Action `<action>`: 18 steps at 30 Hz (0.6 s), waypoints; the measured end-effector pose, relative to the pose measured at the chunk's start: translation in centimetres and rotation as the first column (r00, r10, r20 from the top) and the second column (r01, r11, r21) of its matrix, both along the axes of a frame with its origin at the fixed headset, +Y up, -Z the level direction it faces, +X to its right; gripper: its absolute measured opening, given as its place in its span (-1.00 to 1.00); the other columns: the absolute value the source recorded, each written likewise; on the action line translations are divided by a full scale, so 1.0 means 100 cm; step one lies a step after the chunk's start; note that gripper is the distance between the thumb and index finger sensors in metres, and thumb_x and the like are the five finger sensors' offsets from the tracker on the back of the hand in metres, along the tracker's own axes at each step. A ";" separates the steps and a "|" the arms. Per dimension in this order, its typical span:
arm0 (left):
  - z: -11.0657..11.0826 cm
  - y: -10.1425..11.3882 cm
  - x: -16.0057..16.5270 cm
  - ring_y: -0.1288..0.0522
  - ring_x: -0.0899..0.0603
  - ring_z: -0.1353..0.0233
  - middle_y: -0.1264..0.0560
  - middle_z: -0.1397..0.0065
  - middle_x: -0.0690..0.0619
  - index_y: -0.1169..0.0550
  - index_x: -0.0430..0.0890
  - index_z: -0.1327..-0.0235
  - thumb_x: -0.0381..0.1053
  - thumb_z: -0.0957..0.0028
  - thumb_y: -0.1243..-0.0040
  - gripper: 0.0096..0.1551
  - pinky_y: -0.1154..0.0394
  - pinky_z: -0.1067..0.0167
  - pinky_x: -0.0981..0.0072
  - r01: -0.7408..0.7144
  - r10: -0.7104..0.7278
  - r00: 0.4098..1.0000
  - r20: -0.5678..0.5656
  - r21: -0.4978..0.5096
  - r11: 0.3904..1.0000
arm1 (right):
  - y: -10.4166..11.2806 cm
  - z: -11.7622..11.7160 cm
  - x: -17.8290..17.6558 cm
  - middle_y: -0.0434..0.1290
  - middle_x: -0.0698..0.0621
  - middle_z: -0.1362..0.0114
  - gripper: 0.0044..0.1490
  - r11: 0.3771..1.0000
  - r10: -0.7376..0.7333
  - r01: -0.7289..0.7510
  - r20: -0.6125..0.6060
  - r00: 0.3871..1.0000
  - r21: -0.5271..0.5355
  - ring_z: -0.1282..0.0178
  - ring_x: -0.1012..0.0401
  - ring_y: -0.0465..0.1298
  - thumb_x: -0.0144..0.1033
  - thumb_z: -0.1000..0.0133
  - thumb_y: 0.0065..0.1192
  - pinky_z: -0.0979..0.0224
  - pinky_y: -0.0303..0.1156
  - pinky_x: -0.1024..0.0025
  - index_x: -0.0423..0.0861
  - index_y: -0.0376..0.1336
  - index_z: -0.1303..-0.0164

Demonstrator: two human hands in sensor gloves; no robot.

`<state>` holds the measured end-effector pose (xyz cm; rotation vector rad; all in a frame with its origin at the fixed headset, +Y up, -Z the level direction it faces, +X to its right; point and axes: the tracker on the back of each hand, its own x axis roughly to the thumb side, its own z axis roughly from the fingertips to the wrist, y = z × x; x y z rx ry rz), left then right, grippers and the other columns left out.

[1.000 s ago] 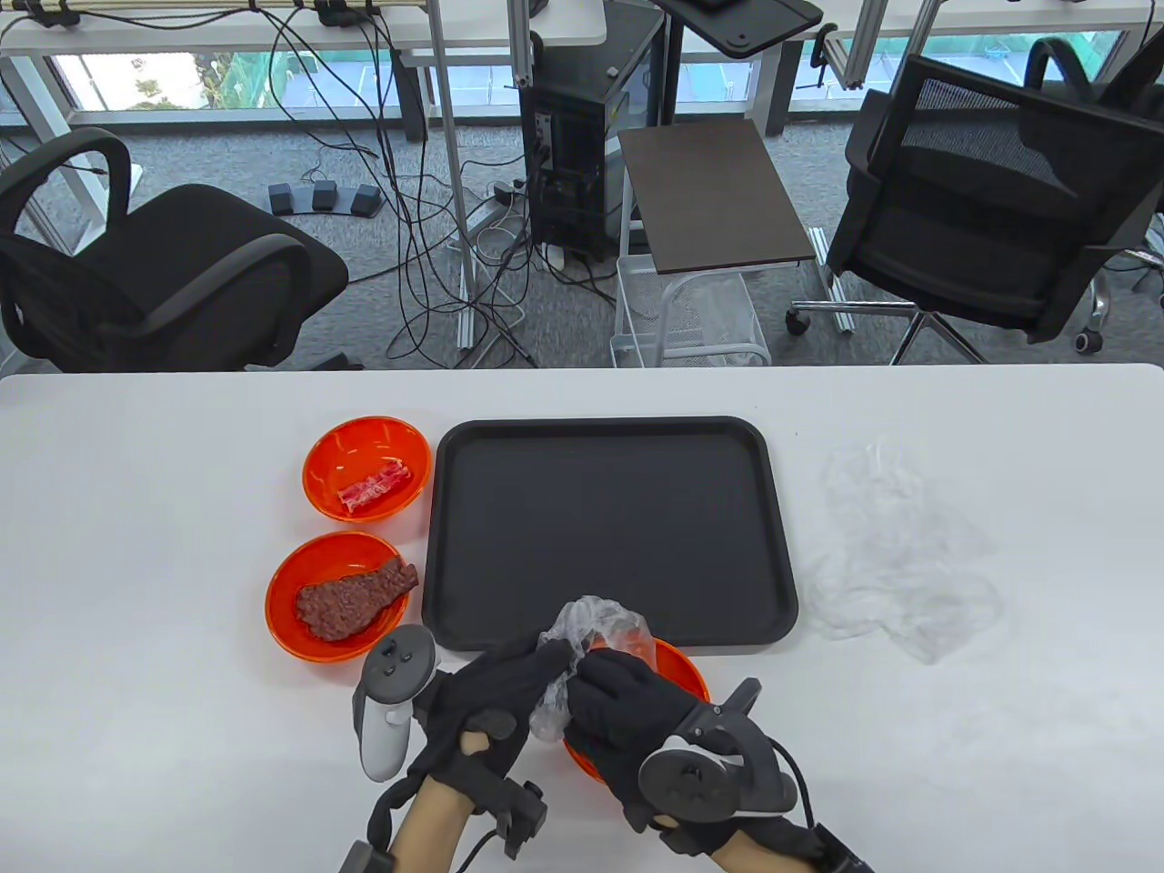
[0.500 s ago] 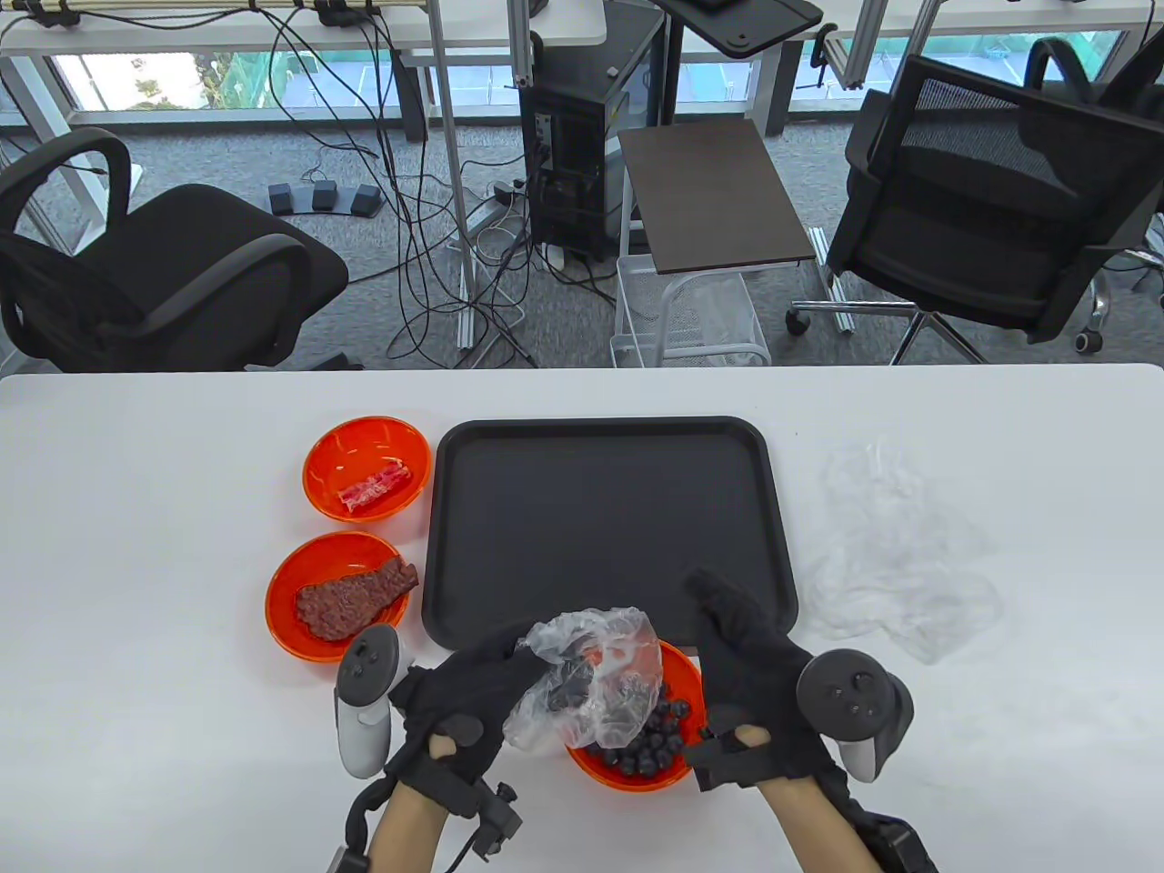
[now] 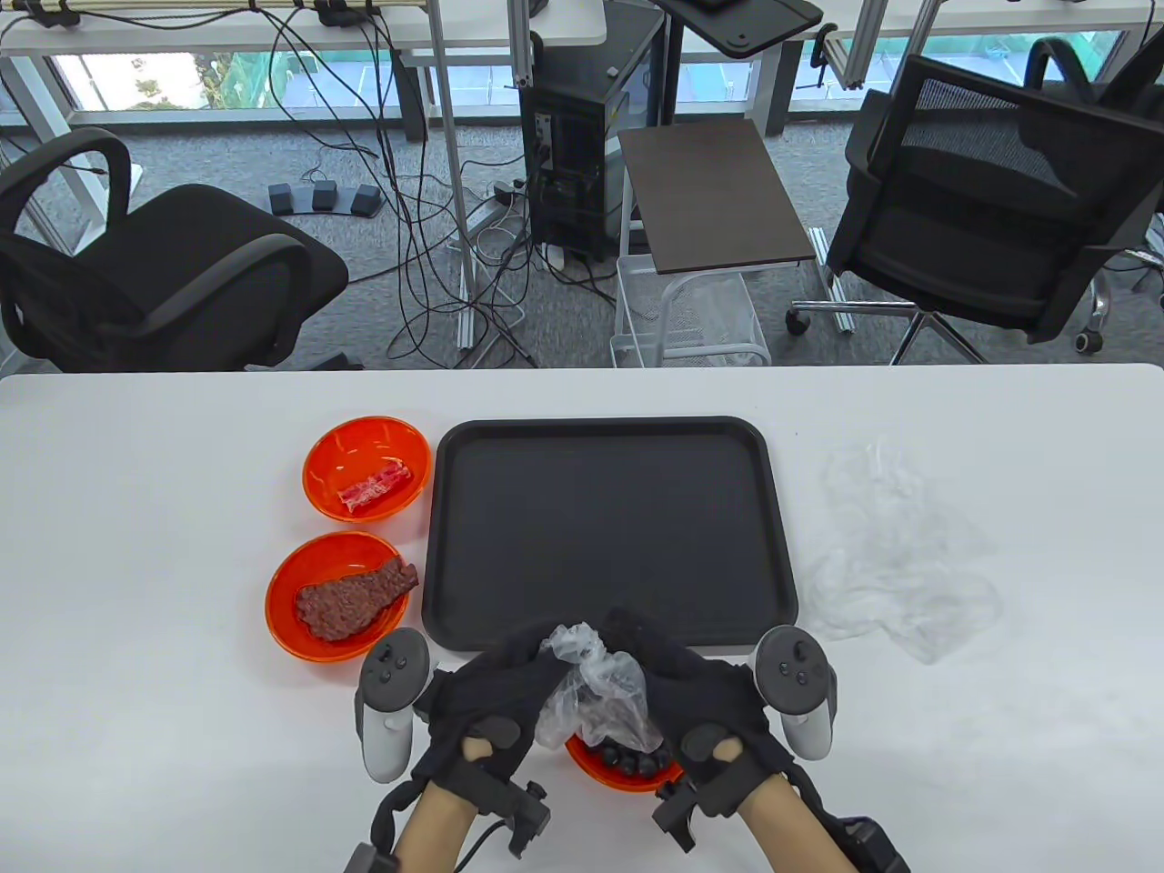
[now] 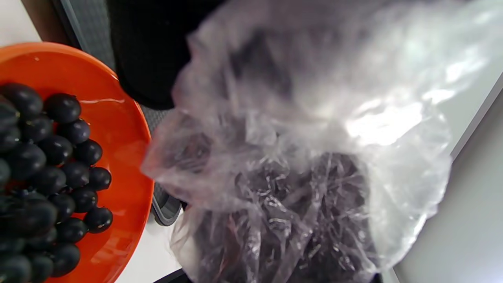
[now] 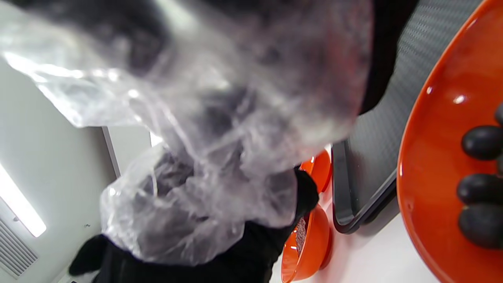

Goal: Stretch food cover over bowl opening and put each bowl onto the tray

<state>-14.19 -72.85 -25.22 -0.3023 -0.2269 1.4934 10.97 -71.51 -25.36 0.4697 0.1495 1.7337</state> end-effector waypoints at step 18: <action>0.005 -0.009 0.004 -0.85 -0.10 -0.13 -0.81 -0.21 0.07 -0.63 0.11 -0.27 0.18 -0.11 -0.35 -0.52 -0.73 -0.11 0.05 -0.006 0.003 0.999 -0.046 -0.051 0.999 | 0.007 0.008 0.008 0.77 -0.17 -0.11 -0.38 0.960 0.232 -0.265 0.271 0.934 0.092 0.17 0.07 0.89 -0.19 -0.03 0.50 0.24 0.81 0.30 -0.25 0.53 -0.22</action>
